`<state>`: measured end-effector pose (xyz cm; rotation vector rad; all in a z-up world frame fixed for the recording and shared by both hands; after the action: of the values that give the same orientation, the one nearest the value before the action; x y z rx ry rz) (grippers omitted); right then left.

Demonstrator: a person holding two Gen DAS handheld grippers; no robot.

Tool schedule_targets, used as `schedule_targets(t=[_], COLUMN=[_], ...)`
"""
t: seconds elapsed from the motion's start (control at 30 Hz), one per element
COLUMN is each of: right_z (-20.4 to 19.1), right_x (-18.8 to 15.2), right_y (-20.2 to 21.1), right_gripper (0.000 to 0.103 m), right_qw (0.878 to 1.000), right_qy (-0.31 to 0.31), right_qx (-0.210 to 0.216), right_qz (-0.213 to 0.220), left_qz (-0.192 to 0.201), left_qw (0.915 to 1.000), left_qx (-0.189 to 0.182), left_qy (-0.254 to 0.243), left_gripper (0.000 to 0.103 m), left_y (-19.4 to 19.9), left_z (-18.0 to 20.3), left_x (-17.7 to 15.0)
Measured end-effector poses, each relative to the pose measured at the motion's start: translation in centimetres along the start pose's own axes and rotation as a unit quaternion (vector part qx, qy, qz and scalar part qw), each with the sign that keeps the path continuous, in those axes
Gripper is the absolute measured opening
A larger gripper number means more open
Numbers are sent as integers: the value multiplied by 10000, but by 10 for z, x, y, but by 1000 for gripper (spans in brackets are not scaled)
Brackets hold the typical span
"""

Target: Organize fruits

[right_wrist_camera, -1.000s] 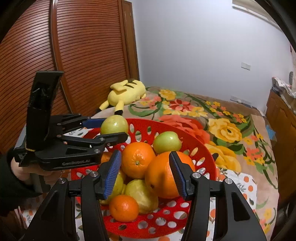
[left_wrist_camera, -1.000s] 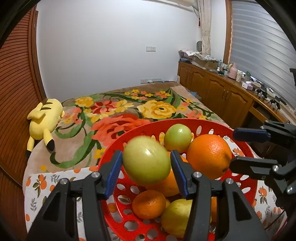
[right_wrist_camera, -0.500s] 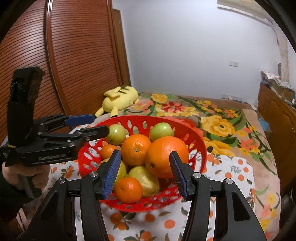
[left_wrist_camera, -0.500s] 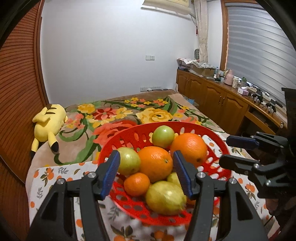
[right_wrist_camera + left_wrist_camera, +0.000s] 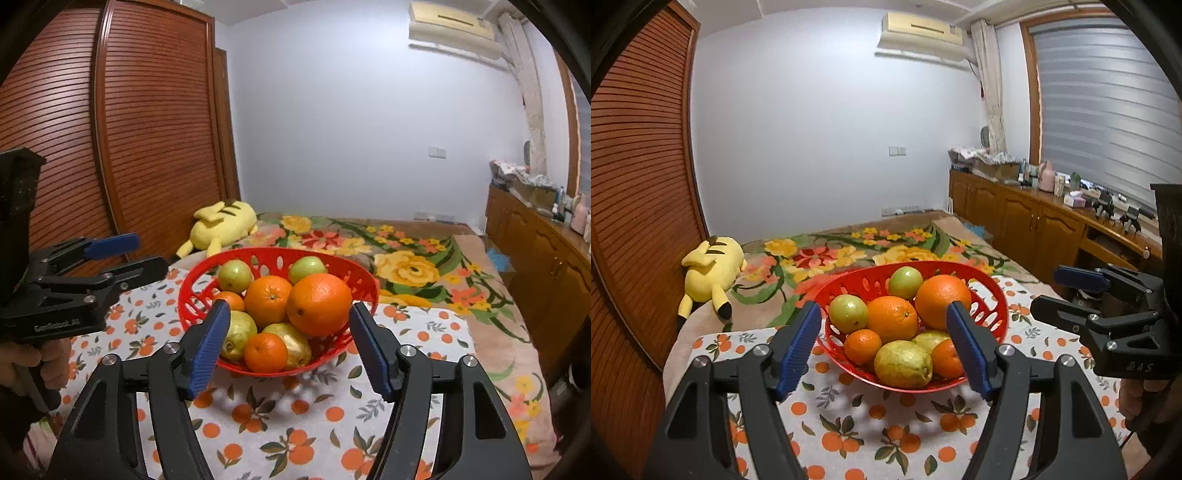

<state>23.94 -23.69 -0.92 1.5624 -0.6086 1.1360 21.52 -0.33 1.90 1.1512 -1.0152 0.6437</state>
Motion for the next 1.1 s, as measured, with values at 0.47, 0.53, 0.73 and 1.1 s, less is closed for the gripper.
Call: schedule_targets(t=[0.47, 0.53, 0.73, 1.1], right_z=[-3, -3, -5, -8], right_x=[6, 5, 1, -12], right_y=[63, 67, 77, 87], right_gripper=[93, 94, 94, 94], right_qw=[9966, 9963, 9958, 9953], right_qy=[-232, -233, -238, -296], right_qx=[-503, -549, -591, -654], right_qz=[614, 622, 652, 647], left_qz=[445, 459, 441, 391], left_qw=[9989, 9989, 9986, 9987], left_qx=[118, 110, 271, 281], left_qy=[26, 83, 109, 151], left_gripper=[96, 96, 96, 96], left_y=[65, 72, 82, 96], left_z=[16, 17, 20, 24], left_x=[8, 6, -2, -18])
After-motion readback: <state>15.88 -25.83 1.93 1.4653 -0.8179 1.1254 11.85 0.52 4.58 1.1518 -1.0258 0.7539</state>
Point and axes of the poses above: each gripper's, at about its wrist camera, not at the fingertips, and y roughly against the way its jaws point, z to its right, x to its top, the point moved 4 cm from there along -y, roughly the way its jaws point, and after that the axes turned 9 degrees about -x, right-handed, at the moved point
